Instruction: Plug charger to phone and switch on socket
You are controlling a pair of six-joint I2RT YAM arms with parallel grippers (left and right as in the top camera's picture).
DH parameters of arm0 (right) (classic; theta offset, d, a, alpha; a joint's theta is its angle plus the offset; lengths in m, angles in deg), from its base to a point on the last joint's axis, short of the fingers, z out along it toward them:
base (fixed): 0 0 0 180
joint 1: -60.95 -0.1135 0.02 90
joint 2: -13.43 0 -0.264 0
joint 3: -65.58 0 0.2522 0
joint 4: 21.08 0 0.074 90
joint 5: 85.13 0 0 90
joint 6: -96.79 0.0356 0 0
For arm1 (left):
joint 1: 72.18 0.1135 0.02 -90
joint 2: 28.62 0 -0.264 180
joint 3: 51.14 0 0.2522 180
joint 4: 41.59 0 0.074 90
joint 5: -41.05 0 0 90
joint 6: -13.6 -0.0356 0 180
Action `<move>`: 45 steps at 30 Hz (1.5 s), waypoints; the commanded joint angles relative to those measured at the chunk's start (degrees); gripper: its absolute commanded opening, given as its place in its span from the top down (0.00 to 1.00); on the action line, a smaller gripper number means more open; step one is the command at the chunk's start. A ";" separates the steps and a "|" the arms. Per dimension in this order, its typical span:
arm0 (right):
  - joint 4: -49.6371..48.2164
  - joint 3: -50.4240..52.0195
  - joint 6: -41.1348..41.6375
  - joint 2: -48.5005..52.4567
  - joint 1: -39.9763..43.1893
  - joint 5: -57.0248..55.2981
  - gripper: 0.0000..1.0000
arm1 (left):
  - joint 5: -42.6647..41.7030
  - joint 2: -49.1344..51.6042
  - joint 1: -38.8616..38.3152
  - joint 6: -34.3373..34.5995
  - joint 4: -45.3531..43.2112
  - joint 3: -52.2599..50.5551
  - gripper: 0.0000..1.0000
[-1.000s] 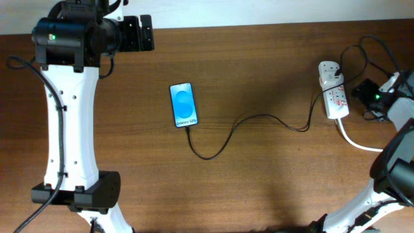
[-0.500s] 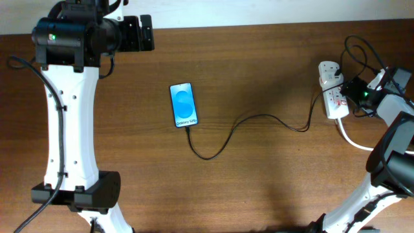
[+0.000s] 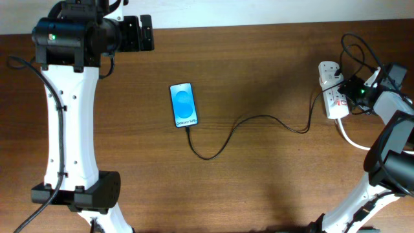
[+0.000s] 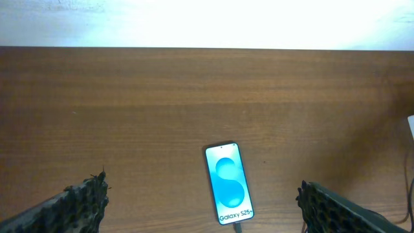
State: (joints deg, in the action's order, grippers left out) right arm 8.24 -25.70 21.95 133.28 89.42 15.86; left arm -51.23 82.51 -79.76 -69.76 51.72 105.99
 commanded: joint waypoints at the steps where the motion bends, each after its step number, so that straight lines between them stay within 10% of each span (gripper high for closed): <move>1: 3.91 1.33 -1.16 2.47 -3.78 2.58 0.17 | 0.61 -0.09 0.24 -0.72 -0.11 -0.07 0.01; 15: 22.69 -8.85 -1.20 -5.75 5.38 3.41 0.07 | 0.61 -0.09 0.24 -0.72 -0.11 -0.07 0.01; 34: 59.63 -10.84 -14.49 -54.66 8.24 18.60 0.02 | 0.61 -0.09 0.24 -0.72 -0.11 -0.07 0.01; 45: 68.11 -10.84 -14.95 -55.08 8.26 12.33 0.02 | 0.61 -0.09 0.28 -0.72 -0.11 -0.07 0.01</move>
State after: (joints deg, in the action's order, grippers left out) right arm 75.88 -35.95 7.72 77.24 97.99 29.52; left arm -51.23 82.51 -79.76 -69.76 51.72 105.99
